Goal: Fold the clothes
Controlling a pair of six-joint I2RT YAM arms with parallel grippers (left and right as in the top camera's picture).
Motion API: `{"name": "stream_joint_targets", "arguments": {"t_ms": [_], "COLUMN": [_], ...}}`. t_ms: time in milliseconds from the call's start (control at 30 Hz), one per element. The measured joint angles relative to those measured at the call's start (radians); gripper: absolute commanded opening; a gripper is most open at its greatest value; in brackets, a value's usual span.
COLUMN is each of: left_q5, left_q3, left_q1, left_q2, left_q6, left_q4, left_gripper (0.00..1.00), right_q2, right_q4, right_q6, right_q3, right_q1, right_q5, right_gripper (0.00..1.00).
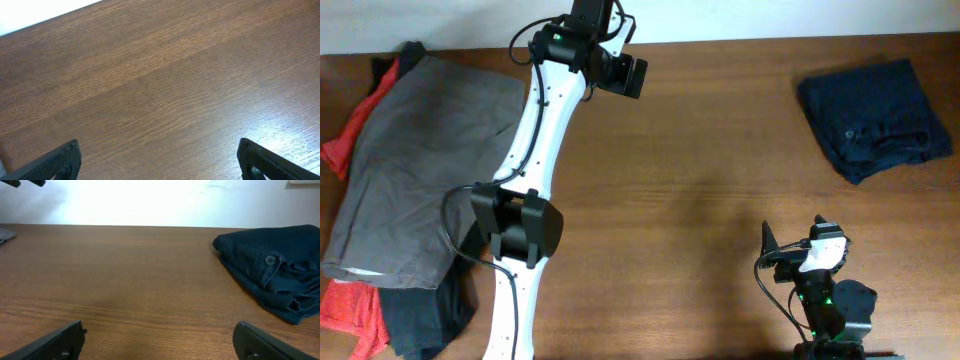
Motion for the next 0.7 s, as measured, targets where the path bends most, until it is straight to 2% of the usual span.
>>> {"name": "stream_joint_targets", "arguments": {"t_ms": [133, 200, 333, 467, 700], "left_q5": [-0.093, -0.198, -0.276, -0.257, -0.125], "left_q3": [0.000, 0.000, 0.000, -0.003, -0.031], "left_q1": [-0.001, -0.001, 0.005, 0.030, 0.168], "left_q2": [0.000, 0.000, -0.013, -0.094, -0.375], "left_q6": [0.002, 0.003, 0.003, 0.004, 0.004], "left_q4": [-0.013, -0.016, 0.012, 0.066, 0.169], "left_gripper": [0.99, 0.99, 0.99, 0.99, 0.99], "right_q2": [0.000, 0.000, 0.000, 0.000, 0.000], "right_q4": [0.000, 0.000, 0.000, 0.000, 0.000], "right_q6": [0.000, 0.000, 0.000, 0.000, 0.000], "right_q3": [0.000, 0.000, 0.000, 0.000, 0.000], "right_q1": [0.000, 0.000, 0.000, 0.000, 0.000], "right_q5": [0.000, 0.000, 0.000, 0.000, 0.000], "right_gripper": [0.99, 0.99, 0.99, 0.99, 0.99]}}
